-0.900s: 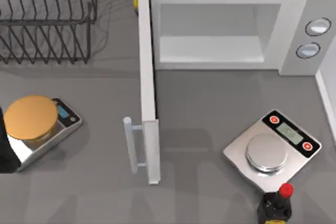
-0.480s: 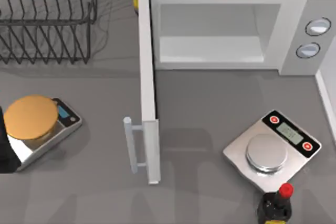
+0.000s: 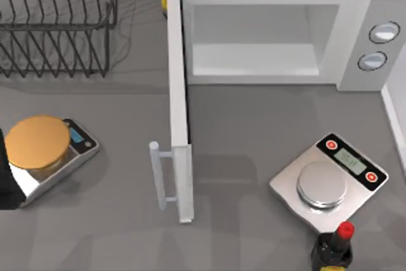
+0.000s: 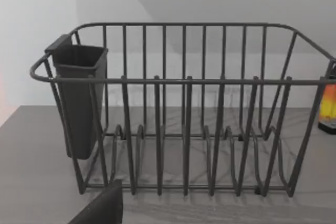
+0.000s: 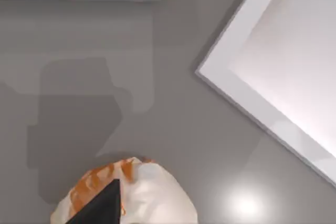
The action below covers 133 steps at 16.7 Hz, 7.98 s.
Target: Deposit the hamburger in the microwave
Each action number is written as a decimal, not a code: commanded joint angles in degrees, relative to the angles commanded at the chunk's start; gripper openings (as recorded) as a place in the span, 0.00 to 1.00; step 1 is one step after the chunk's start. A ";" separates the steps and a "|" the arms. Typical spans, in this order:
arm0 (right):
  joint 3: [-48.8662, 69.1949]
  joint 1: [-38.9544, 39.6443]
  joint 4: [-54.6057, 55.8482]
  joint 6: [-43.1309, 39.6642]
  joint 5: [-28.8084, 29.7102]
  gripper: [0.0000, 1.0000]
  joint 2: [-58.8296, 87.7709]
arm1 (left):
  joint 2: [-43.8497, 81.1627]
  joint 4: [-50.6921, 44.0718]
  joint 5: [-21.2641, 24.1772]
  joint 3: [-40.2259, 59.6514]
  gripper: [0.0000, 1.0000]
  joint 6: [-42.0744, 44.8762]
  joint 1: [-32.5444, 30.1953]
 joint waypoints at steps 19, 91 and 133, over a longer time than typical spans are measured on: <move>14.71 0.99 -17.13 -23.33 0.26 1.00 31.41 | 0.00 0.00 0.00 0.00 1.00 0.00 0.00; 37.19 28.61 55.58 38.85 29.82 0.00 72.99 | 0.00 0.00 0.00 0.00 1.00 0.00 0.00; 82.65 24.16 55.18 48.22 27.04 0.68 103.93 | 0.00 0.00 0.00 0.00 1.00 0.00 0.00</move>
